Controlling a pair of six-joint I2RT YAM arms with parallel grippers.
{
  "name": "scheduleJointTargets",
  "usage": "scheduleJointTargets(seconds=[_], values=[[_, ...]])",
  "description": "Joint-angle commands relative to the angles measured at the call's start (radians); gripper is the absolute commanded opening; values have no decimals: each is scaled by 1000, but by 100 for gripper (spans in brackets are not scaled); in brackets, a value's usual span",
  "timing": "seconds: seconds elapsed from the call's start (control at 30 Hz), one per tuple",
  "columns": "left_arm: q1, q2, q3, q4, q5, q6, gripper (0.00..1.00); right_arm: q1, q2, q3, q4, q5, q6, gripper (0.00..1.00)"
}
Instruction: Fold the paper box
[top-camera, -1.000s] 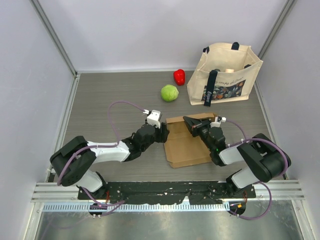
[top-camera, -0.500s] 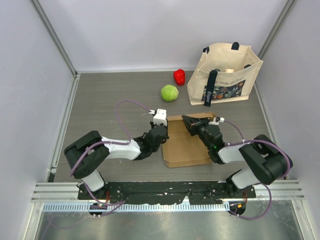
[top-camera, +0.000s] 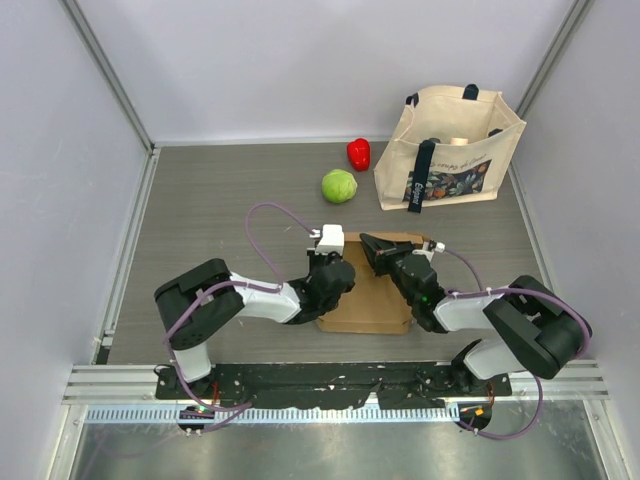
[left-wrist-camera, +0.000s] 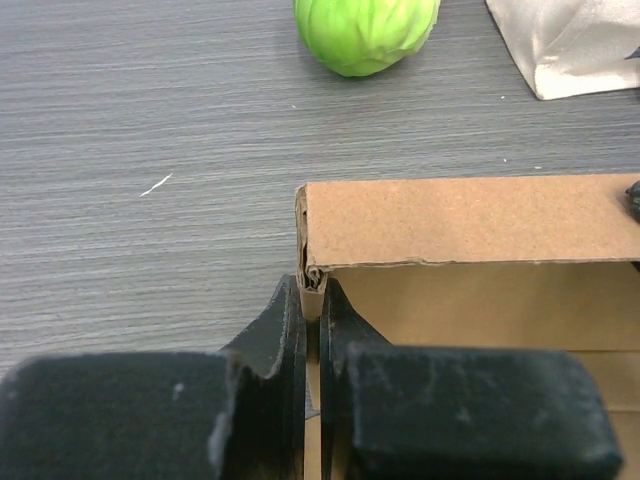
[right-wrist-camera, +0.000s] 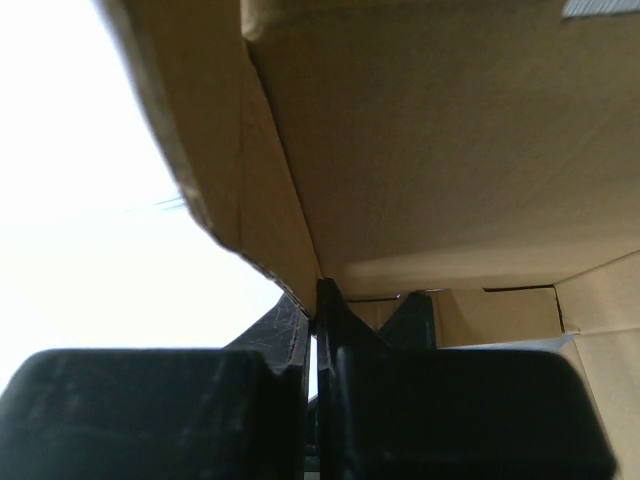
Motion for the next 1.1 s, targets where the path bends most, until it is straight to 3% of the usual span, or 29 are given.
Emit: scheduleJointTargets(seconds=[0.0,0.07,0.13,0.2,0.37,0.43,0.5,0.63,0.73,0.87,0.97,1.07], values=[[11,-25,-97,134,99,105,0,27,-3,-14,-1,-13,0,1],[14,-50,-113,128,122,102,1,28,-7,-16,-5,-9,0,1],[17,-68,-120,111,137,77,13,30,-10,-17,-1,-4,4,1],[21,-77,-123,117,156,79,15,30,-16,-17,4,-2,10,1],[20,1,-6,-67,20,45,0,30,-25,-10,-5,-7,39,1],[17,61,78,-256,-122,-72,0,31,-36,-8,-16,-2,44,1],[17,100,116,-323,-166,-108,0,34,-45,-3,-42,7,42,1],[17,88,130,-345,-159,-142,0,36,-49,1,-55,14,38,1],[17,17,55,-202,-47,-79,0,36,-45,-8,-42,22,27,1],[17,-105,-68,-54,138,2,35,36,-40,-14,-35,27,10,1],[17,-215,-148,-12,206,17,51,34,-36,-13,-19,21,-10,4],[20,-333,-226,-7,288,14,56,31,-37,-5,-8,8,-48,11]])
